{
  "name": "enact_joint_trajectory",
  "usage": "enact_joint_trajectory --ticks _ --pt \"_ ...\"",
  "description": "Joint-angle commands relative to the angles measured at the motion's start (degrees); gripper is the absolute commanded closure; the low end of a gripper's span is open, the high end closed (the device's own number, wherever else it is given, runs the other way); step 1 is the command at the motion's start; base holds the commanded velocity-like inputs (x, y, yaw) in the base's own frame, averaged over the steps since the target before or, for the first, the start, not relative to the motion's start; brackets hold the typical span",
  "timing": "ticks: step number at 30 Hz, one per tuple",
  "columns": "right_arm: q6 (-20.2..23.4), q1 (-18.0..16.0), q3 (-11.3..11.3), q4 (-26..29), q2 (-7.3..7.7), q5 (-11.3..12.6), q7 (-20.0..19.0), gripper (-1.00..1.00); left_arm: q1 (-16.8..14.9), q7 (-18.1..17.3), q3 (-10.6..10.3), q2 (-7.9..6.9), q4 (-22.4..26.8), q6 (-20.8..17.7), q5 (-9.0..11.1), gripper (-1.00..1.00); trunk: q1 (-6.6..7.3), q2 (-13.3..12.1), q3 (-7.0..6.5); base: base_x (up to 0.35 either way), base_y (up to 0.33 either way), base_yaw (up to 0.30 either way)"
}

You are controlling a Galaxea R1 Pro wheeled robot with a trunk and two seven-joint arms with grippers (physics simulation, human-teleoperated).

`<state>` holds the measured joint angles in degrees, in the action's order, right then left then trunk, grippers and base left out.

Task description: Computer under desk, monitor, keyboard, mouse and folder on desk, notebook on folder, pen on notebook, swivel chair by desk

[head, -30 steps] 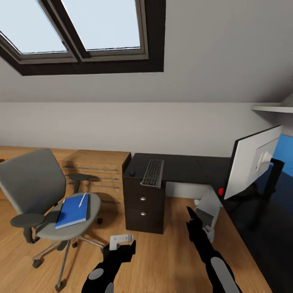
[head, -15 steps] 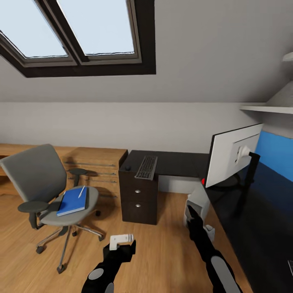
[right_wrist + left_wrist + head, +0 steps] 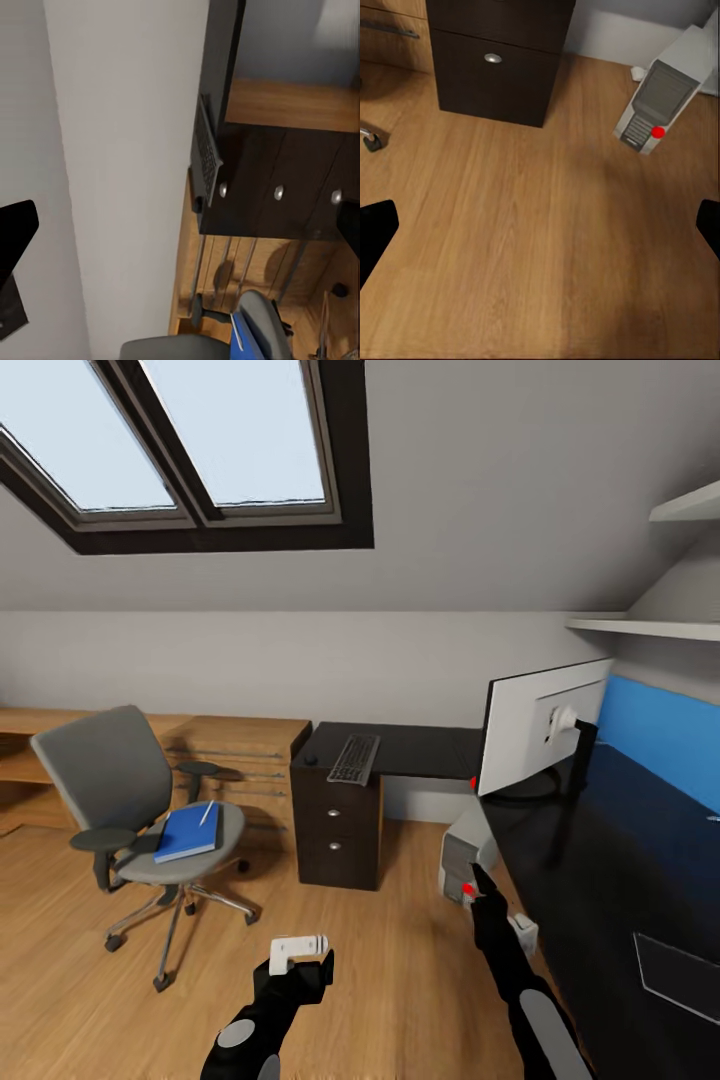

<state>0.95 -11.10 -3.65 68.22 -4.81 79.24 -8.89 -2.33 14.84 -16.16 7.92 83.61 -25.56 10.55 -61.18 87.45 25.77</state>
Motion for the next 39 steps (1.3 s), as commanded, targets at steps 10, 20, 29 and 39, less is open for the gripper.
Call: enact_joint_trajectory --ticks 10,20,29,39 --pt "-0.11 -0.04 -1.85 -0.02 0.06 0.43 0.08 -1.0 -0.04 0.65 -0.09 -0.05 0.1 -0.19 0.58 -1.0 0.04 0.04 0.64 -0.243 -0.216 -0.117" --pt "-0.34 -0.05 -3.89 -0.01 2.12 0.3 0.15 -1.0 -0.04 1.31 -0.14 -0.07 0.07 -0.19 0.61 -1.0 0.04 0.04 1.39 -0.018 -0.335 -0.086" --pt "-0.37 -0.06 -4.01 -0.04 6.71 0.08 1.47 -1.0 -0.04 1.33 -0.1 -0.08 0.07 -0.35 0.62 -1.0 0.04 0.04 1.53 -0.001 -0.305 -0.012" --pt "-1.91 -1.92 -3.86 -0.63 12.38 -20.07 8.76 -1.0 -0.04 1.32 -0.02 -0.1 0.07 -0.46 0.69 -1.0 0.04 0.04 1.53 0.0 -0.029 -0.001"
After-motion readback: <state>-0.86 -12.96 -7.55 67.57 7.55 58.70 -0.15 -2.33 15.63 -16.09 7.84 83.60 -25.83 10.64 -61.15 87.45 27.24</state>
